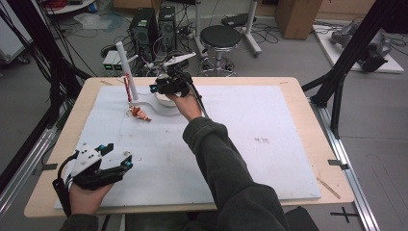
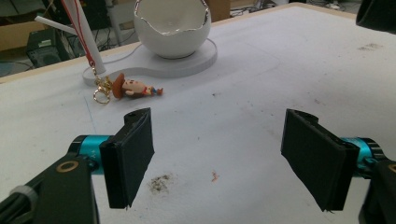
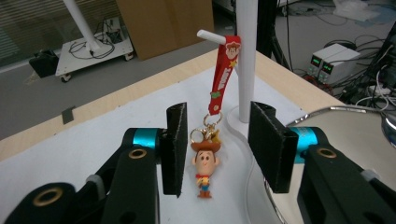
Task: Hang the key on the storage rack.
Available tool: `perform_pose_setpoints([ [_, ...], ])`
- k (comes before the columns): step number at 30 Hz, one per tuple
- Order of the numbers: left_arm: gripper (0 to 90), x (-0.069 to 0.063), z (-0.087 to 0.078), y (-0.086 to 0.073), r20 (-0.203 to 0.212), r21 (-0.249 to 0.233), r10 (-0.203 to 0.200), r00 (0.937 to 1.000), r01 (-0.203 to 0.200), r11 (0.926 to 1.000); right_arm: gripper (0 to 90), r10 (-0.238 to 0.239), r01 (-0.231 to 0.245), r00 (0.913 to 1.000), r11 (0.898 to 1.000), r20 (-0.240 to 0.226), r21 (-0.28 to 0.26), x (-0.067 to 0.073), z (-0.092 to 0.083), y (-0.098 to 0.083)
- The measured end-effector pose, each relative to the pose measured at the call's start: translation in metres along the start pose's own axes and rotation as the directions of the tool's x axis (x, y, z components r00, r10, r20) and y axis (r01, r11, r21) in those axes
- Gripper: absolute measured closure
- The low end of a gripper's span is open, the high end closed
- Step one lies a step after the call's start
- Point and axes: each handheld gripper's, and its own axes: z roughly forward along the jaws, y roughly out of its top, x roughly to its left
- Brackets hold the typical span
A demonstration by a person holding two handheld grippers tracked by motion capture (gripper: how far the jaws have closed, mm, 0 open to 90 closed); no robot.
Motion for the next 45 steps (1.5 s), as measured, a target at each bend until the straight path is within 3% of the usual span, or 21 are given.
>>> perform_pose_setpoints([
  [7, 25.7, 0.000, 0.000, 0.000, 0.001, 0.001, 0.000, 1.0000, 0.000, 1.0000, 51.4, 0.016, -0.016, 0.9989, 1.000, -0.043, 0.004, -0.003, -0.015, -0.007],
  [14, 25.7, -0.001, 0.002, -0.001, 0.003, 0.003, 0.000, 1.0000, 0.000, 1.0000, 47.3, 0.014, -0.015, 0.9990, 1.000, -0.043, -0.023, -0.006, -0.030, -0.017],
  [16, 25.7, -0.001, 0.002, -0.001, 0.005, 0.004, 0.001, 1.0000, -0.001, 1.0000, 44.4, 0.029, -0.029, 0.9984, 1.000, -0.049, -0.004, -0.008, -0.034, -0.019],
  [30, 25.7, -0.001, 0.003, -0.001, 0.003, 0.013, 0.002, 1.0000, -0.002, 0.9999, 40.0, 0.021, -0.022, 0.9996, 0.999, -0.020, -0.045, -0.013, -0.061, -0.030],
  [33, 25.7, -0.001, 0.003, -0.001, 0.002, 0.012, 0.005, 1.0000, -0.005, 0.9999, 37.0, 0.040, -0.041, 0.9989, 0.998, -0.023, -0.043, -0.017, -0.069, -0.032],
  [45, 25.7, 0.000, 0.003, -0.001, 0.003, 0.019, 0.004, 1.0000, -0.004, 0.9998, 31.1, 0.036, -0.036, 0.9993, 0.998, -0.007, -0.049, -0.017, -0.086, -0.038],
])
